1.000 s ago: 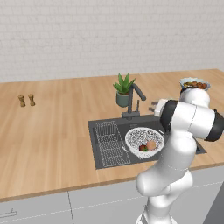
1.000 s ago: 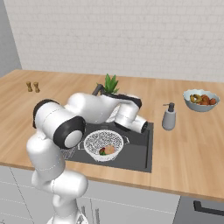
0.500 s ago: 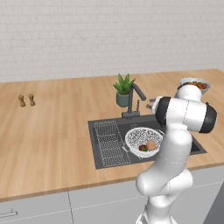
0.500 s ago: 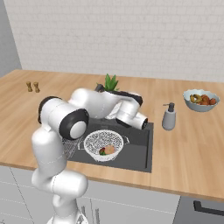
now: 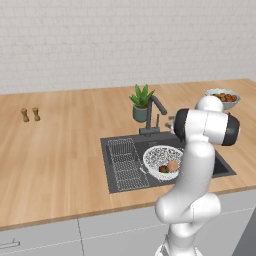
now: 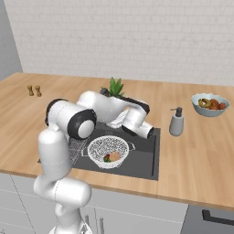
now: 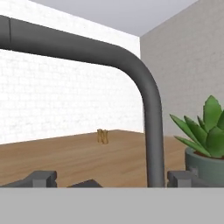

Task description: Put the colander in the sink, put the mango, peach in the colander, and turn on the sink faucet and pour water over the colander.

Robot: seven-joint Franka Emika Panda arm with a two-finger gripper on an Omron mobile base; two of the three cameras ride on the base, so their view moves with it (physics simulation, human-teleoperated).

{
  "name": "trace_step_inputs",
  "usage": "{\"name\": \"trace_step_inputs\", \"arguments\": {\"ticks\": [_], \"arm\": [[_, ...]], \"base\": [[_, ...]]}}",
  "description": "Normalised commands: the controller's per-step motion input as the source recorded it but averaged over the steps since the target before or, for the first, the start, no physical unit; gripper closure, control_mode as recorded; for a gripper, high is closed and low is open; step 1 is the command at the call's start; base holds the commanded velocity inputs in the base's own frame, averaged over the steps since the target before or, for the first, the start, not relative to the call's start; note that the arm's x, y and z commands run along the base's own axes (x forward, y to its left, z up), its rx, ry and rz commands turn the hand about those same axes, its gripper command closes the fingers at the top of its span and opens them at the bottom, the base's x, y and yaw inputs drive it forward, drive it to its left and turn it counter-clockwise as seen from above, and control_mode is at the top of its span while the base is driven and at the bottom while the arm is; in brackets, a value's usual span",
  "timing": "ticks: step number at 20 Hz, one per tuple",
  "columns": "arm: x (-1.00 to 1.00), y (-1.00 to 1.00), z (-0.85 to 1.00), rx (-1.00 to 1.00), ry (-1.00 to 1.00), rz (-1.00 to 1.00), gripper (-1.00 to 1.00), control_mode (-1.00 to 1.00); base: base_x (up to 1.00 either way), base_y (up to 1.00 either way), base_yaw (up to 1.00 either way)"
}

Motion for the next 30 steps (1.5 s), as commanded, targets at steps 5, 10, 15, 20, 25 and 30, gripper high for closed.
{"name": "trace_step_inputs", "arguments": {"ticks": [5, 10, 15, 20, 25, 30], "arm": [[0.26, 0.03, -0.25, -0.02, 0.00, 0.00, -1.00, -1.00], [0.39, 0.02, -0.04, 0.00, 0.00, 0.00, -1.00, -1.00], [0.41, 0.00, 0.00, 0.00, 0.00, 0.00, -1.00, -1.00], [0.41, 0.01, -0.06, 0.00, 0.00, 0.00, -1.00, -1.00], [0.35, 0.00, -0.23, -0.02, 0.00, 0.00, -1.00, -1.00], [0.21, 0.04, -0.25, -0.03, 0.00, 0.00, -1.00, -1.00]], "base": [[0.00, 0.00, 0.00], [0.00, 0.00, 0.00], [0.00, 0.00, 0.00], [0.00, 0.00, 0.00], [0.00, 0.00, 0.00], [0.00, 0.00, 0.00]]}}
